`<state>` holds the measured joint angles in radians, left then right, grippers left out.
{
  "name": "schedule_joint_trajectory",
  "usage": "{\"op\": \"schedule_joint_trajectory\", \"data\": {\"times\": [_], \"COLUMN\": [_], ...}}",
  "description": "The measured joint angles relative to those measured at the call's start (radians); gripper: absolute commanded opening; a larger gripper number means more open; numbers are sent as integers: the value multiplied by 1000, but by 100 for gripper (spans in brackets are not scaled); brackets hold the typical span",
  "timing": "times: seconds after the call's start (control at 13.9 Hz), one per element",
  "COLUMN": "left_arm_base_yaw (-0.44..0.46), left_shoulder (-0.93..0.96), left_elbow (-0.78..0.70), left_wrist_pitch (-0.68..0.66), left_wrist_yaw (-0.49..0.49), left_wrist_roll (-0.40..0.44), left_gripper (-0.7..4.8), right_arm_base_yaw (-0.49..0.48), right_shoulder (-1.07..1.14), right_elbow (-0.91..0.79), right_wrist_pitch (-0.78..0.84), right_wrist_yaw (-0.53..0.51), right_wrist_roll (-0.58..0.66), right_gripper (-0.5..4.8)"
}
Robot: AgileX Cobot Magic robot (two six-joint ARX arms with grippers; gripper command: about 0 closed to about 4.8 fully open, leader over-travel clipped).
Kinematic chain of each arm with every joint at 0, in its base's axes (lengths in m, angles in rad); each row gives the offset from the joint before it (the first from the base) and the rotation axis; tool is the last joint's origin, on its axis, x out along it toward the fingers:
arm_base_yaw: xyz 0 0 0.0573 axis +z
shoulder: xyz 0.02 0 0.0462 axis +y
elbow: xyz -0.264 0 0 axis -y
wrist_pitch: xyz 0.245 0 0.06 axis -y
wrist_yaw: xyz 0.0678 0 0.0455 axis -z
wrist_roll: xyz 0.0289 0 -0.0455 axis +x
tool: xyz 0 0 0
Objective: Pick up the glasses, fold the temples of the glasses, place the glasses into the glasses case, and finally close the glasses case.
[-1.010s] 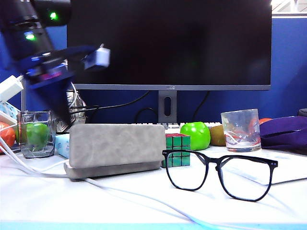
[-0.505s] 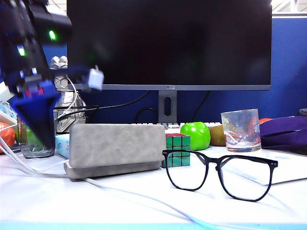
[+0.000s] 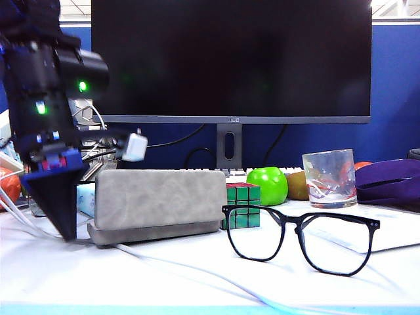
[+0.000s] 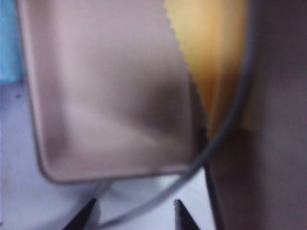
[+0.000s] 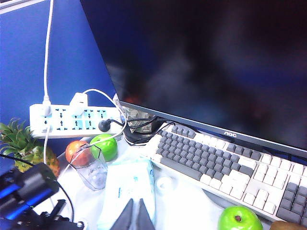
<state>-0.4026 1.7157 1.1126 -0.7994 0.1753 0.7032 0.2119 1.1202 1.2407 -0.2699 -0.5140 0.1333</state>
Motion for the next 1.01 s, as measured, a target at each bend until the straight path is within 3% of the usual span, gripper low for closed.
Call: {"op": "schedule_joint_trajectory", "data": {"times": [0.22, 0.29, 1.01], "left_arm_base_yaw": [0, 0, 0], "left_shoulder": [23, 23, -87], "left_elbow": [0, 0, 0], "left_wrist_pitch": [15, 22, -20], "left_wrist_yaw": [0, 0, 0], "left_wrist_roll": [0, 0, -23], "left_gripper": [8, -6, -6], "right_arm_base_yaw": [0, 0, 0], "right_shoulder": [0, 0, 14], "right_elbow": [0, 0, -4], "right_wrist_pitch": [0, 0, -5], "right_wrist_yaw": [0, 0, -2], "right_wrist_roll": [0, 0, 0], "right_gripper": [-5, -5, -5]}}
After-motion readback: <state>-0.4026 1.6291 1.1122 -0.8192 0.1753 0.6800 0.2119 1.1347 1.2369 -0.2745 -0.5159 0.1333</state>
